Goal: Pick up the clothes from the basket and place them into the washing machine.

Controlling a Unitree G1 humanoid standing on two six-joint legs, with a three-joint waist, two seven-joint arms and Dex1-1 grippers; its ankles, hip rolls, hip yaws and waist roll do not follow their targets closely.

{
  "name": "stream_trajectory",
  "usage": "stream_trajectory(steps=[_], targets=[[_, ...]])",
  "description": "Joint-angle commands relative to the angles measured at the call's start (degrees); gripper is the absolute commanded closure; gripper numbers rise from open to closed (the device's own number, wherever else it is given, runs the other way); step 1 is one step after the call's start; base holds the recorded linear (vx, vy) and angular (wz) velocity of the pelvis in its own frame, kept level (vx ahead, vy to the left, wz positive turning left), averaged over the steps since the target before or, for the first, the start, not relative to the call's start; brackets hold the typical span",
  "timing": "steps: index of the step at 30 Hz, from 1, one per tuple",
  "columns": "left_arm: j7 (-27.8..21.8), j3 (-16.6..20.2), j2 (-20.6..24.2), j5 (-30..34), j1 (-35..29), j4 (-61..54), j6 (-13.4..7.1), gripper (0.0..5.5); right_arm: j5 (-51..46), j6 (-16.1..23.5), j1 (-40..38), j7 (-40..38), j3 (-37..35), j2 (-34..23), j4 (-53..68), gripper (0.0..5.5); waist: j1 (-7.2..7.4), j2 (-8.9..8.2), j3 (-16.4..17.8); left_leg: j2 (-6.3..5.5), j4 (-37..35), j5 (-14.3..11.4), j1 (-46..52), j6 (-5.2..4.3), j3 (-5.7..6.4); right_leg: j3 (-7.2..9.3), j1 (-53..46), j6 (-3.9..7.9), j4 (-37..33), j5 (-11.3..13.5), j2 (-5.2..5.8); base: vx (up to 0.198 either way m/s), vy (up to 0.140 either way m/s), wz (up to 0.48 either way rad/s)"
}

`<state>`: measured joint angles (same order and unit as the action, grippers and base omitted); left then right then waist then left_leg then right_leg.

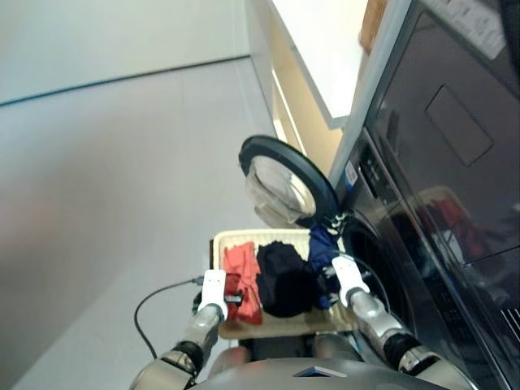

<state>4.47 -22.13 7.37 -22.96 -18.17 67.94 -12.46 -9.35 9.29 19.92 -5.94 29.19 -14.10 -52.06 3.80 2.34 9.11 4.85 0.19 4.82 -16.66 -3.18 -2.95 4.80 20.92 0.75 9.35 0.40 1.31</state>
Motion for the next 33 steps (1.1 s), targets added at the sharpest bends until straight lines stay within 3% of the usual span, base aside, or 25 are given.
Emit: stream_trajectory(steps=[1,7,11,16,21,23,26,27,28,33], targets=[[3.00,-0.60,2.66,-1.55,-9.66,1.43,-2.47,0.00,-0.53,3.33,8.79,-2.55,2.11,3.74,4.00,0.00,0.14,-5.85,4.85,-4.15,5.78,-5.18,-3.98,1.11,-1.26,0.32,-0.36,5.96,-6.49,1.98,4.47,-0.128,0.001,-0.007],[5.66,-0.29,4.51,-3.02,-17.76,1.09,-2.58,0.00,-1.74,4.23,15.74,-4.85,3.11,3.20,7.32,0.00,0.64,-5.71,7.28,-3.69,13.95,-6.66,-15.73,1.22,-0.38,0.47,11.18,5.49,1.43,-0.09,4.37,-0.061,-0.005,0.037],[6.02,0.72,6.66,-4.80,-22.16,1.89,-2.45,0.00,-3.13,5.00,19.00,-5.70,2.90,2.55,8.19,0.00,1.11,-5.41,7.41,-2.99,22.44,-11.09,-23.72,1.75,0.68,-0.03,19.26,5.17,9.28,-3.65,3.81,0.029,-0.008,0.067],[6.88,3.08,8.87,-7.19,-26.24,3.25,-2.11,0.00,-4.68,5.89,21.44,-6.43,2.22,2.18,10.48,0.00,1.79,-5.67,6.71,-2.13,28.08,-12.88,-31.96,2.60,1.27,-0.88,26.81,5.03,13.25,-4.43,3.40,0.000,0.000,0.000],[6.29,4.20,9.84,-8.49,-27.38,4.47,-1.58,0.00,-4.78,6.35,22.17,-6.36,1.42,1.89,11.52,0.00,2.19,-5.50,5.87,-2.21,29.25,-13.40,-35.71,2.92,1.98,-1.62,30.98,4.54,14.44,-4.96,2.77,0.000,0.000,0.000],[6.02,4.08,10.20,-8.23,-27.48,4.47,-1.62,0.82,-4.89,6.58,22.20,-6.07,1.23,1.88,12.40,0.00,2.36,-5.51,5.53,-1.97,29.05,-13.47,-36.50,3.03,1.95,-1.80,32.06,4.52,14.36,-4.79,2.58,0.000,0.000,0.000],[5.53,4.08,10.20,-8.26,-27.18,4.80,-1.29,2.85,-5.15,6.86,21.76,-5.75,1.04,2.02,13.28,0.00,2.58,-5.49,5.41,-1.86,28.60,-13.49,-36.97,3.16,1.83,-2.19,32.87,4.50,13.91,-4.64,2.29,0.000,0.000,0.000],[5.38,4.13,10.02,-8.44,-27.06,4.93,-1.16,3.93,-4.97,6.84,21.51,-5.58,1.10,2.06,13.56,0.00,2.66,-5.42,5.36,-1.92,28.76,-13.54,-37.23,3.16,1.93,-2.30,33.14,4.48,13.99,-4.62,2.22,0.000,0.000,0.000],[5.37,4.21,9.74,-8.43,-26.87,4.88,-1.10,5.50,-4.82,6.79,21.29,-5.49,1.08,2.11,13.47,0.00,2.67,-5.29,5.22,-1.96,28.71,-13.61,-37.27,3.17,2.00,-2.36,33.27,4.44,14.04,-4.66,2.18,0.000,0.000,0.000],[5.17,4.25,7.96,-9.21,-24.97,4.10,-1.70,5.50,-4.44,6.73,19.99,-4.89,0.61,2.24,12.69,0.00,2.62,-4.71,4.38,-2.31,28.31,-13.43,-36.53,3.02,2.08,-2.29,32.77,4.33,14.00,-4.73,2.26,0.000,0.000,0.000]])
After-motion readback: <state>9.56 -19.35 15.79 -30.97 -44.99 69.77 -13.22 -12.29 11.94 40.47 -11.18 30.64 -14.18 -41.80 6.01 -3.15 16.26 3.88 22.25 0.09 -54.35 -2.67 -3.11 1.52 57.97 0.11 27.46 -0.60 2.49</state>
